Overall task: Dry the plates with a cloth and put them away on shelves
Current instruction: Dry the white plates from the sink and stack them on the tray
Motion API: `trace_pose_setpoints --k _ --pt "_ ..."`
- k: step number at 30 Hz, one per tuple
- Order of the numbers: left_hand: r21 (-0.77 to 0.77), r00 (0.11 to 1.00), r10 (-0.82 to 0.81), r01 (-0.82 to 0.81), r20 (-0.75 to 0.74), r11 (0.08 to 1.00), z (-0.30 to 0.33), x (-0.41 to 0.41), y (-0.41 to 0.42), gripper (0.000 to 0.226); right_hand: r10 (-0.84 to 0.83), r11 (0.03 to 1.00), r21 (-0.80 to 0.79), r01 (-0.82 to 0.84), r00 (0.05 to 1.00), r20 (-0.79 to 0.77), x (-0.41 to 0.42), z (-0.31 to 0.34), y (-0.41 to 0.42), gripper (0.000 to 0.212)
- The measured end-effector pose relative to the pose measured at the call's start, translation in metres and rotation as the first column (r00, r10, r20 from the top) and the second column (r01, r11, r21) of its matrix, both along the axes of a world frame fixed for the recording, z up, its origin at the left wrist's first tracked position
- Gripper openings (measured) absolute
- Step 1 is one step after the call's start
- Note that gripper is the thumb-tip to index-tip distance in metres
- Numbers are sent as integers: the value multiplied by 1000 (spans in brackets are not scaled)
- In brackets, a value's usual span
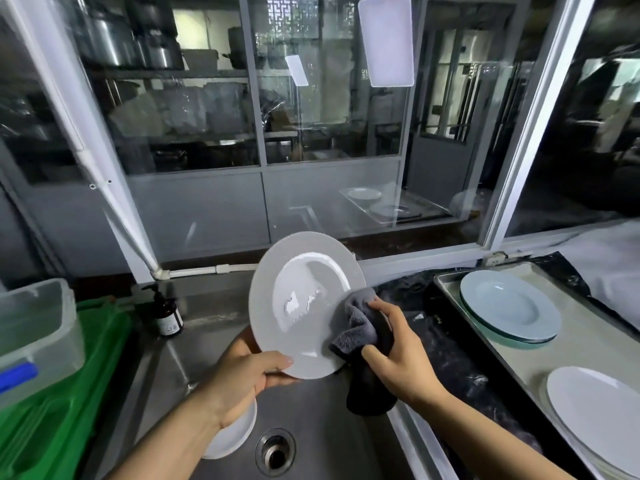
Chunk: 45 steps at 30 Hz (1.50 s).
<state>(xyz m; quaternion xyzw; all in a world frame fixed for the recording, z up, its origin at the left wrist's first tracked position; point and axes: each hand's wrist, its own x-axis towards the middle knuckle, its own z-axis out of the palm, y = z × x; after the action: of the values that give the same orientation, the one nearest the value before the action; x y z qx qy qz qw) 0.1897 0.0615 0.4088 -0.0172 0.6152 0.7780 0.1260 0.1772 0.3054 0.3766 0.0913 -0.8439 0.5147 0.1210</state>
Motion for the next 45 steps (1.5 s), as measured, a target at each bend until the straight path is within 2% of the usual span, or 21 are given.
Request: trace_pose_setpoints --k 4,7,11,17,20,23,25,29,32,35,38,41,45 --pt "3 1000 -10 10 -12 1000 6 3 0 63 2 994 106 11 992 -123 -4 5 -3 56" --pt "16 1000 12 -12 -15 1000 11 3 3 62 74 974 227 -12 962 -263 -7 11 -9 58" --pt "21 999 -2 3 -49 1000 22 6 12 60 219 919 394 -32 871 -440 -10 18 -23 62" --pt "22 995 -32 34 -90 999 27 12 25 59 367 879 469 -88 751 -548 -17 36 -44 71" --pt "57 994 -21 27 -105 998 25 20 30 60 351 873 487 -30 732 -584 -34 51 -40 69" --pt "65 993 -1 9 -117 998 26 24 26 61 170 872 467 150 801 -575 -51 52 -24 64" --pt "39 991 0 6 -133 999 27 23 21 62 111 887 435 155 843 -527 -47 40 -16 63" --pt "23 990 -16 19 -139 1000 32 21 16 60 221 904 427 23 829 -513 -21 16 -24 74" --pt "16 989 -59 61 -132 998 34 19 17 59 290 913 402 -74 810 -510 -10 26 -42 79" --pt "-6 987 -98 98 -125 995 37 21 19 64 412 866 488 -114 716 -564 -13 53 -55 70" --pt "16 990 -99 101 -103 995 37 21 19 63 478 803 595 -31 628 -613 -28 79 -59 66" --pt "-28 989 -87 84 -122 996 41 20 13 61 431 796 599 82 619 -657 -47 93 -55 66" --pt "-10 990 -62 62 -130 998 50 20 0 47 238 848 504 163 733 -637 -63 93 -39 65"
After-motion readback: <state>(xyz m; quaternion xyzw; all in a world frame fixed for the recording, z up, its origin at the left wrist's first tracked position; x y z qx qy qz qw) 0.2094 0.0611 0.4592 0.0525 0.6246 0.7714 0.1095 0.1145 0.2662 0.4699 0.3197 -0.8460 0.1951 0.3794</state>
